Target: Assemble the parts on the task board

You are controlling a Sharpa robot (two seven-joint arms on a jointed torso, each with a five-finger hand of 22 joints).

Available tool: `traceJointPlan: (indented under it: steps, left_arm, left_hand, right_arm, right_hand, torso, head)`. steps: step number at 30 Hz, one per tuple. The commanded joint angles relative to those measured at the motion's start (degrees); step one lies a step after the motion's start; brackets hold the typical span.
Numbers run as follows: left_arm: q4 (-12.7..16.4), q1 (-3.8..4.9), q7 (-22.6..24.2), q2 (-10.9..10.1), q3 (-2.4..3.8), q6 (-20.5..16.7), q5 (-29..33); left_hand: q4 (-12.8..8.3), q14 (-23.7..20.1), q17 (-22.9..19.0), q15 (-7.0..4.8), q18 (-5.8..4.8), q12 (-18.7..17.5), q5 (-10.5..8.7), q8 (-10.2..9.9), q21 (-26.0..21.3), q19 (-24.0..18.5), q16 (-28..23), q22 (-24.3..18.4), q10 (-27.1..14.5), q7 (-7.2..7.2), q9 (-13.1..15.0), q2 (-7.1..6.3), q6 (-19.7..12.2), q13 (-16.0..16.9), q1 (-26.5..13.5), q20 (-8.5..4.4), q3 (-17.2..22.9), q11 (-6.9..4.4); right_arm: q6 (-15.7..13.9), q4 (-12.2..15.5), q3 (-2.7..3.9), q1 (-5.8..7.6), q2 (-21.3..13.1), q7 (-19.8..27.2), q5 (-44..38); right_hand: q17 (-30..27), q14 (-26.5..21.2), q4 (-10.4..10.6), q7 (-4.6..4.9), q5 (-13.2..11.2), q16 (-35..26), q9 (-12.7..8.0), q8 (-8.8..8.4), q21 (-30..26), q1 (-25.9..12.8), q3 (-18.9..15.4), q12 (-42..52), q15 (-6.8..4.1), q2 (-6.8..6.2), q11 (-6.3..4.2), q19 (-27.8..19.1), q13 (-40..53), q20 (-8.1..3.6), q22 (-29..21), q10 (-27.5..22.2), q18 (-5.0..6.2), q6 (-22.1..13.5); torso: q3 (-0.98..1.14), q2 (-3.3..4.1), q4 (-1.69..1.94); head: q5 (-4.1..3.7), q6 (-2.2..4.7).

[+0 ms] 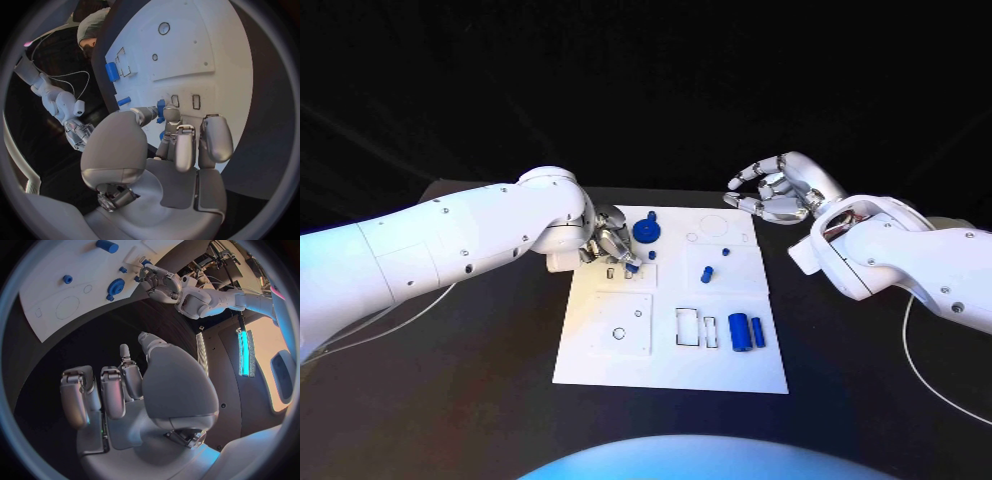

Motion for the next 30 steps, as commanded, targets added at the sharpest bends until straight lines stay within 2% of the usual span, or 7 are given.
traceJointPlan:
  steps: [1,3,6,7,9,20,30]
  left_arm:
    - [1.5,-0.02,1.0,-1.0,0.08,-5.3,3.5]
    - [2.2,-0.11,1.1,-1.5,0.09,-6.3,3.4]
    - [3.5,-0.51,1.1,-2.4,0.06,-8.3,2.4]
    - [3.7,-0.63,1.2,-2.6,0.06,-8.6,2.0]
    - [4.5,-0.99,1.2,-3.0,0.04,-9.7,0.9]
    - [6.3,-2.56,1.0,-3.7,-0.15,-12.1,-5.3]
    - [6.5,-3.12,0.6,-3.7,-0.22,-11.2,-7.9]
  left_hand:
    - [-9.2,5.1,12.1,-0.40,-1.02,1.0,1.02,0.6,0.2,-0.1,-0.2,0.0,0.9,-0.25,2.8,-0.37,-0.1,0.9,-1.2,-0.51,9.6,0.01]
    - [-9.6,5.1,12.1,-0.45,-1.03,1.3,1.63,0.8,0.2,0.0,-0.2,0.1,1.1,-0.30,3.0,-0.53,0.0,1.2,-1.5,-0.56,10.0,-0.04]
    - [-10.6,5.1,12.1,-0.61,-1.08,2.7,5.80,1.5,0.4,0.1,-0.1,0.4,2.2,-0.48,3.8,-1.28,0.4,2.6,-2.8,-0.72,10.8,-0.24]
    - [-10.7,5.1,12.2,-0.64,-1.08,2.9,6.12,1.6,0.4,0.1,-0.1,0.4,2.3,-0.51,3.9,-1.33,0.4,2.8,-2.9,-0.75,10.9,-0.27]
    - [-11.3,5.2,12.4,-0.83,-1.16,4.4,8.27,2.2,0.7,0.3,0.1,1.0,3.4,-0.76,4.5,-1.79,0.7,4.3,-3.8,-0.91,11.3,-0.50]
    - [-12.2,5.3,12.8,-1.29,-1.27,6.8,12.76,4.0,1.1,0.5,0.3,1.6,5.0,-1.31,5.7,-2.53,1.0,6.4,-5.8,-1.24,12.3,-1.03]
    - [-12.5,5.3,12.8,-1.43,-1.30,7.6,14.17,4.6,1.2,0.5,0.4,1.9,5.4,-1.48,6.0,-2.66,1.1,7.1,-6.4,-1.34,12.6,-1.19]
  right_arm:
    - [0.9,0.0,-0.03,-0.05,-0.1,-0.1,-0.7]
    - [0.9,-0.1,-0.04,-0.06,-0.1,-0.1,-0.7]
    - [0.9,-0.1,-0.07,-0.10,-0.1,-0.1,-0.7]
    - [0.9,-0.1,-0.07,-0.10,-0.2,-0.1,-0.7]
    - [0.9,-0.1,-0.08,-0.12,-0.2,-0.2,-0.7]
    - [1.0,-0.2,-0.11,-0.17,-0.2,-0.1,-1.0]
    - [1.0,-0.2,-0.12,-0.21,-0.2,-0.1,-1.1]
  right_hand:
    - [12.8,5.5,-0.2,0.04,0.2,-0.2,0.1,0.35,-0.2,-0.3,0.2,-0.2,-0.49,0.20,-0.14,5.6,6.0,-0.59,14.5,0.0,-0.19,-0.4]
    - [12.8,5.5,-0.2,0.04,0.2,-0.2,0.1,0.35,-0.2,-0.3,0.2,-0.2,-0.49,0.20,-0.14,5.6,6.0,-0.59,14.5,0.0,-0.19,-0.4]
    - [12.8,5.5,-0.2,0.04,0.2,-0.2,0.1,0.35,-0.2,-0.3,0.2,-0.2,-0.49,0.20,-0.14,5.6,6.0,-0.59,14.5,0.0,-0.19,-0.4]
    - [12.8,5.5,-0.2,0.04,0.2,-0.2,0.1,0.35,-0.2,-0.3,0.2,-0.2,-0.49,0.20,-0.14,5.6,6.0,-0.59,14.5,0.0,-0.19,-0.4]
    - [12.8,5.5,-0.2,0.04,0.2,-0.2,0.1,0.35,-0.2,-0.3,0.2,-0.2,-0.49,0.20,-0.14,5.6,6.0,-0.59,14.5,0.0,-0.19,-0.4]
    - [12.7,5.5,-0.1,0.04,0.3,-0.2,0.1,0.39,-0.2,-0.4,0.2,-0.1,-0.49,0.16,-0.13,5.6,6.0,-0.59,14.5,0.0,-0.19,-0.4]
    - [12.7,5.5,-0.1,0.04,0.4,-0.2,0.1,0.43,-0.3,-0.5,0.2,-0.1,-0.48,0.15,-0.12,5.6,6.1,-0.59,14.5,0.0,-0.18,-0.4]
  torso:
    - [0.05,-0.03,0.15]
    - [0.00,0.04,0.15]
    - [0.04,0.05,0.25]
    - [0.04,0.06,0.24]
    - [0.02,0.09,0.21]
    - [-0.02,0.09,0.10]
    - [0.02,0.14,0.07]
  head:
    - [0.03,0.03]
    - [0.09,0.06]
    - [0.05,0.00]
    - [0.08,-0.01]
    - [0.14,0.02]
    - [0.41,-0.25]
    - [0.51,-0.32]
